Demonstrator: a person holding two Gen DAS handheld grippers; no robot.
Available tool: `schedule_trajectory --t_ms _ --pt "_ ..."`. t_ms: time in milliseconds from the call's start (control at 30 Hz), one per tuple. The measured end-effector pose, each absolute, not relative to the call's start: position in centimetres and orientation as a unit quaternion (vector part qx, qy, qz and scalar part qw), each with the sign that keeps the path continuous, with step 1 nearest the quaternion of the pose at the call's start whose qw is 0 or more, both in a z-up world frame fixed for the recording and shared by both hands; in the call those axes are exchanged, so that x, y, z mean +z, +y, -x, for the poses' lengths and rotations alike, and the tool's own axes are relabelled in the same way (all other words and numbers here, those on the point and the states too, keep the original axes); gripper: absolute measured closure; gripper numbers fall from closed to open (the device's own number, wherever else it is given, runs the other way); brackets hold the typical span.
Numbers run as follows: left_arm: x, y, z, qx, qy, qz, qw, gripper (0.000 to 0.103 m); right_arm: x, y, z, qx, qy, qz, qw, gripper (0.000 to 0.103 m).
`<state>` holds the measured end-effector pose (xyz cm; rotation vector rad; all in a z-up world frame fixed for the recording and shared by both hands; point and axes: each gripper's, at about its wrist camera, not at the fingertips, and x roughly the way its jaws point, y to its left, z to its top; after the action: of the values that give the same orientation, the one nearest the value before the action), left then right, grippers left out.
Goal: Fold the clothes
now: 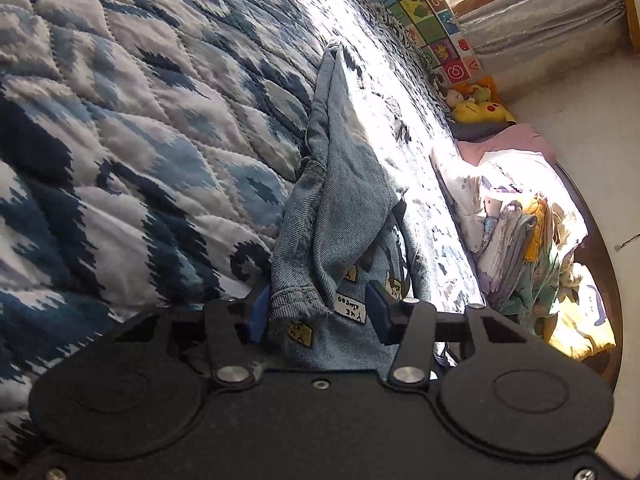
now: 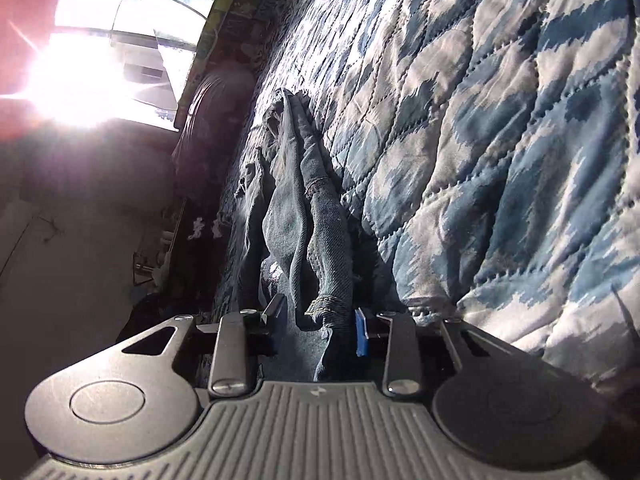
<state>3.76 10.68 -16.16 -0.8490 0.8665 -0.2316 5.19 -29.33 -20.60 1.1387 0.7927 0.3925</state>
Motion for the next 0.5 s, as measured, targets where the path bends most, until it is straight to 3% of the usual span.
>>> schedule_trajectory --t_ms 33,67,233,300,367,400,500 --pt "-16.4 10.9 -3.6 -0.106 0.405 0.409 0.811 0.089 -20.9 -29.6 -5.1 0.177 0.362 -0.530 0.746 0.084" --pt "-16.7 11.1 -3.4 -0.104 0.403 0.419 0.807 0.093 -21.0 -29.7 -5.0 0.179 0.359 -0.536 0.743 0.088" --pt "-16.9 11.9 -3.2 -0.105 0.402 0.444 0.794 0.094 -19.7 -29.0 -5.6 0.178 0.373 -0.499 0.762 0.086" --pt "-17.1 12.5 -3.5 -0.112 0.415 0.433 0.792 0.085 -19.6 -29.1 -5.8 0.176 0.384 -0.489 0.763 0.084" --pt "-16.2 13.1 -3.3 -0.123 0.404 0.422 0.802 0.057 -18.3 -29.3 -5.6 0.181 0.375 -0.469 0.779 0.070" --pt "-15.2 13.3 -3.0 -0.131 0.393 0.397 0.819 0.051 -17.4 -29.3 -5.4 0.182 0.368 -0.450 0.793 0.062" --pt "-12.3 12.7 -2.3 -0.165 0.358 0.289 0.872 0.044 -13.5 -29.6 -4.8 0.189 0.335 -0.372 0.845 0.061"
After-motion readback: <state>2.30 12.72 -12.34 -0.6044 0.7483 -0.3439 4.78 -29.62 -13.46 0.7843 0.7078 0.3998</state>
